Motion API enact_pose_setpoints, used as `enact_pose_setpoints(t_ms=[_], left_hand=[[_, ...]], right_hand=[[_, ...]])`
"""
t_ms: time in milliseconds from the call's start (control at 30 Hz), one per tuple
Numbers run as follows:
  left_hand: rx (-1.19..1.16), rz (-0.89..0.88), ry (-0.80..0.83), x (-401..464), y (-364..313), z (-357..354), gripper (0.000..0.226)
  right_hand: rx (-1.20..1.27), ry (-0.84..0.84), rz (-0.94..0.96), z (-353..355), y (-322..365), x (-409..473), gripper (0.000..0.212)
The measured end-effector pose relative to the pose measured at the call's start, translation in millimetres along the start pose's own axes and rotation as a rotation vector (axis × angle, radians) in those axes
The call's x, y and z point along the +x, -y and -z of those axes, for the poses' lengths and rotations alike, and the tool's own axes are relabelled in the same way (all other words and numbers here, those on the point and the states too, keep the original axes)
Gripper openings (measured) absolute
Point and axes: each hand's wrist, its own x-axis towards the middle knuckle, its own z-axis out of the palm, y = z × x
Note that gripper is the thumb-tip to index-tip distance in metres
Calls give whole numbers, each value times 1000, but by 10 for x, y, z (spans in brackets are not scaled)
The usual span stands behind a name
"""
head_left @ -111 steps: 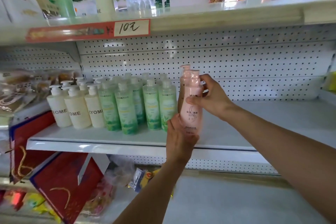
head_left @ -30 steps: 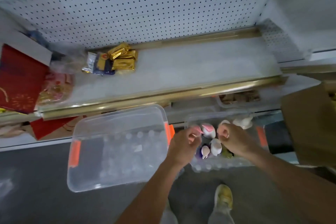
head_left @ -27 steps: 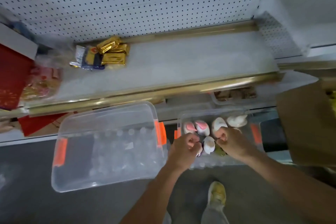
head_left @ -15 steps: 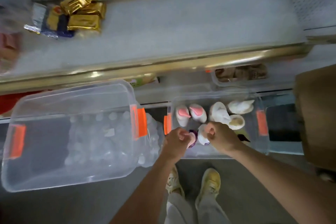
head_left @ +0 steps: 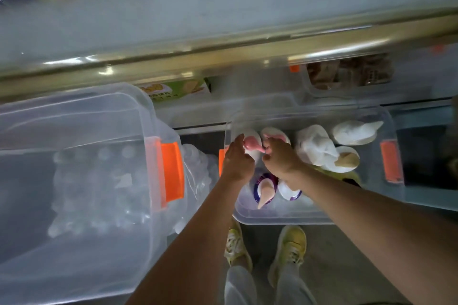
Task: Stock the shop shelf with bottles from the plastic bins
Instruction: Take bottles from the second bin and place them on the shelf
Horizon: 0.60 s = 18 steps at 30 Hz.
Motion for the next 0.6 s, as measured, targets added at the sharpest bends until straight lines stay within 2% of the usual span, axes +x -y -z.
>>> enact_pose_setpoints(t_ms=[67, 133, 367, 433, 533, 600], left_hand=[[27, -13, 8, 61, 26, -17, 48], [20, -18, -5, 103, 44, -17, 42], [-94, 9, -7, 44, 102, -11, 35], [-170, -6, -46, -63, 63, 12, 42], [-257, -34, -58, -240, -7, 50, 69], [-284, -58, -63, -344, -81, 104, 87]], right_hand=[[-7, 15, -21, -45, 19, 77, 35], [-14, 18, -35, -60, 77, 118, 35], [1, -45, -11, -20, 79, 48, 26], [3, -41, 32, 68, 104, -47, 22], [-57, -82, 117, 244, 252, -220, 24], [-99, -145, 191, 379, 395, -365, 35]])
